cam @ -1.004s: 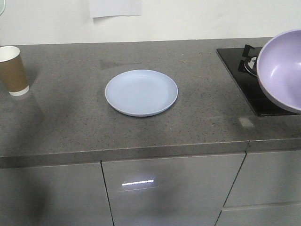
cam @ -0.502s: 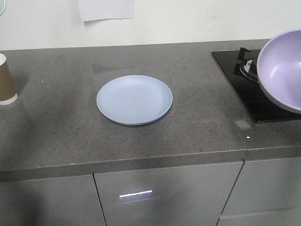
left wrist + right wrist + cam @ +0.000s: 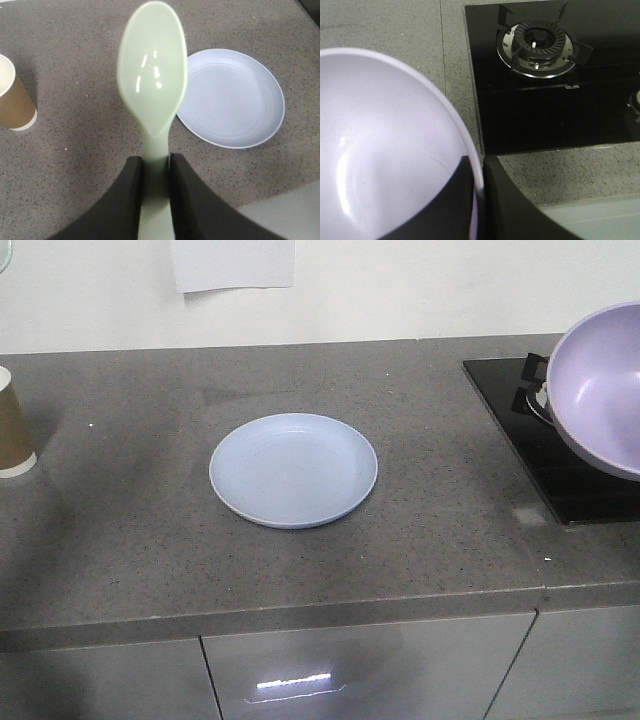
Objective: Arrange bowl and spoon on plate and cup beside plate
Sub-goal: 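Drive closer and stop facing the pale blue plate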
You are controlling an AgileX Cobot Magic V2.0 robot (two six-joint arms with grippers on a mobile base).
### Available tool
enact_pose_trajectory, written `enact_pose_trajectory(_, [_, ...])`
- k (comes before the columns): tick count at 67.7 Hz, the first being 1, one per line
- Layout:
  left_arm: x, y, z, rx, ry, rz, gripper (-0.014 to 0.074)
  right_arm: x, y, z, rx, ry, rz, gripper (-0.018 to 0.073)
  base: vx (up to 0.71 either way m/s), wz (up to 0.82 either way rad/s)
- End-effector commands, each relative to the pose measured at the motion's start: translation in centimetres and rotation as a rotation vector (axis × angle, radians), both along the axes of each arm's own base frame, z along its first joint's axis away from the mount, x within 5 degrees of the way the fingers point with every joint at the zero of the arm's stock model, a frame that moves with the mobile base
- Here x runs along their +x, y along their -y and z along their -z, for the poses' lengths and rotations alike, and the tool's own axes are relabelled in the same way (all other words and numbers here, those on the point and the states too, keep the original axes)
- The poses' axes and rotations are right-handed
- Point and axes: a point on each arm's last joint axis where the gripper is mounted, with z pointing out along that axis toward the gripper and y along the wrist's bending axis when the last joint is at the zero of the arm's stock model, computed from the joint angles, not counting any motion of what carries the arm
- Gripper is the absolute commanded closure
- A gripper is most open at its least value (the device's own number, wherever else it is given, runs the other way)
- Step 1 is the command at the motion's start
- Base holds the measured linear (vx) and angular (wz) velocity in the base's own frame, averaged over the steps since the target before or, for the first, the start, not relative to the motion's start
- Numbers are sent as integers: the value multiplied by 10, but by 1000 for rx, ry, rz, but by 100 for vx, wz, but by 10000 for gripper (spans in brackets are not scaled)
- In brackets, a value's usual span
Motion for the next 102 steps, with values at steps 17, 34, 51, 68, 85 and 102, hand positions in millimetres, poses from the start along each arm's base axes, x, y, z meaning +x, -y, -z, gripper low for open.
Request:
enact_pose_trajectory(17, [-11,-1,-16,-23,79,4,603,-3,2,-17,-15,110,1,570,10,8])
enact_pose_trajectory(34, [-11,-1,-16,-23,79,4,603,-3,2,-17,-15,110,1,570,11,12])
enact_pose_trajectory(51, [-11,-1,-16,-23,79,4,603,-3,2,-17,-15,110,1,570,10,13])
enact_pose_trajectory(68, [-11,-1,-16,-23,79,4,603,-3,2,-17,-15,110,1,570,9,11])
enact_pose_trajectory(85, [-11,-1,-16,-23,79,4,603,-3,2,-17,-15,110,1,570,7,9])
enact_pose_trajectory(102, [-11,-1,-16,-23,79,4,603,-3,2,-17,-15,110,1,570,7,8])
